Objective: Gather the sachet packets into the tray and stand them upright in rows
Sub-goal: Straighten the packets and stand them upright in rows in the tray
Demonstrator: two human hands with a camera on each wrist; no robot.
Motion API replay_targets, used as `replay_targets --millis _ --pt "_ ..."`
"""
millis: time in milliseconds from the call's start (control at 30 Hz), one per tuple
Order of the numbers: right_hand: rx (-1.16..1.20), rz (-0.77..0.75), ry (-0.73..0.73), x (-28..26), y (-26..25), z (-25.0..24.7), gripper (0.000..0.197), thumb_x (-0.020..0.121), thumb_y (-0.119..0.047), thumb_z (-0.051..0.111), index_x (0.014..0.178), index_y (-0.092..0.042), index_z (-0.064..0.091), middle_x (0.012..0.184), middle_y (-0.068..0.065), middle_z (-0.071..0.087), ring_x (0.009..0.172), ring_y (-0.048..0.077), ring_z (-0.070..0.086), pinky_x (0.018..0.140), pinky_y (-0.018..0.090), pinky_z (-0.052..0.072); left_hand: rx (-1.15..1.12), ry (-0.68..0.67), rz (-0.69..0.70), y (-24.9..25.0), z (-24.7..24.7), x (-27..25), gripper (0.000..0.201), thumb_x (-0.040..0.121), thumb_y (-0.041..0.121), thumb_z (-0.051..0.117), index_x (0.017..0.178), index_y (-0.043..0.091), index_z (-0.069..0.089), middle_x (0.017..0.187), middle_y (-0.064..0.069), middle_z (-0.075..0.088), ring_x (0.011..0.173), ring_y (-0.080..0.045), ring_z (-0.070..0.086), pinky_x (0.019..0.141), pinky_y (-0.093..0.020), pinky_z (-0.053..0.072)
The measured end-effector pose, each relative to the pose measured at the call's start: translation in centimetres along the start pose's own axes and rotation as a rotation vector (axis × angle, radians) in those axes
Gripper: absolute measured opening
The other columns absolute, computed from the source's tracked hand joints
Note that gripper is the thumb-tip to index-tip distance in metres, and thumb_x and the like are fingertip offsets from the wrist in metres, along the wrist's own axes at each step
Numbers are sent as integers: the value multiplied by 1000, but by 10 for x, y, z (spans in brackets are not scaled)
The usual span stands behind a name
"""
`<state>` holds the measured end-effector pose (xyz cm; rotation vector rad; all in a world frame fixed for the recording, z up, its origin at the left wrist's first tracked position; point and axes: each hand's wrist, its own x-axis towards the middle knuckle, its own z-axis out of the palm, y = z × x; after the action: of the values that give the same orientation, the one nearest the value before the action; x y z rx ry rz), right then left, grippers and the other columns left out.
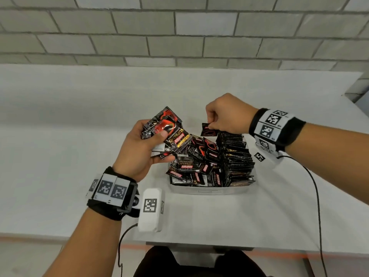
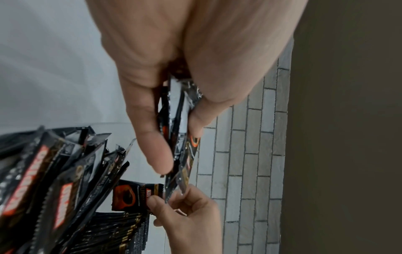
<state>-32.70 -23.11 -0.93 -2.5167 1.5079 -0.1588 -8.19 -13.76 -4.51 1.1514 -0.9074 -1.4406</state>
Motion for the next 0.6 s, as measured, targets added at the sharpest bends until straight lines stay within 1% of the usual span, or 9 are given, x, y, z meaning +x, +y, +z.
replay_targets --millis 67,133,200,267,333,367,433,500,600 --pt "-73 4 -28 5 2 4 13 84 -19 78 79 -19 66 70 -14 57 72 15 60 64 29 46 2 -8 -6 -1 0 0 34 94 7 66 126 11 55 108 -8 72 85 -28 77 56 -37 61" --pt "-118 35 -39 9 5 6 16 82 -22 79 79 -22 63 72 -13 58 74 17 60 61 29 42 2 -14 -12 -1 1 0 34 94 7 67 126 11 55 107 -8 73 85 -29 76 56 -38 61" --pt "-117 61 -34 15 10 8 19 80 -21 81 78 -22 62 73 -10 62 75 17 62 60 29 43 3 -21 -17 -3 1 -1 35 94 7 67 127 11 55 107 -6 73 88 -28 76 58 -39 62" --pt "-76 79 -41 20 14 8 17 79 -18 83 77 -21 66 71 -9 64 71 11 62 60 27 43 3 -27 -23 -4 1 -1 36 94 7 67 128 11 55 108 -5 73 90 -27 76 59 -40 62" --pt "-42 75 -66 23 16 8 12 79 -15 83 81 -17 72 68 -10 64 66 3 57 60 24 42 5 -30 -29 -4 1 0 37 94 7 67 128 11 55 110 -4 73 91 -27 76 59 -41 62" --pt "-35 67 -76 24 17 8 10 80 -14 83 84 -15 74 67 -10 63 65 1 56 62 23 43 6 -31 -31 -5 0 0 37 94 7 67 129 11 55 111 -5 73 91 -27 76 59 -40 62" --pt "-14 63 -76 23 19 10 9 81 -10 81 86 -13 75 67 -11 63 64 0 57 66 23 45 8 -30 -35 -5 0 0 37 94 8 67 128 11 55 113 -6 72 92 -28 76 59 -40 62" --pt "22 65 -59 22 22 12 11 81 -5 80 82 -12 72 69 -10 64 63 0 61 64 21 46 11 -32 -39 -5 1 0 35 94 8 67 127 12 55 113 -7 72 93 -29 76 59 -40 62" --pt "15 52 -63 20 26 13 14 80 -7 81 79 -14 68 71 -8 65 63 -1 60 59 19 40 16 -39 -46 -5 3 0 30 94 9 67 122 15 57 114 -7 71 93 -29 76 58 -39 61"
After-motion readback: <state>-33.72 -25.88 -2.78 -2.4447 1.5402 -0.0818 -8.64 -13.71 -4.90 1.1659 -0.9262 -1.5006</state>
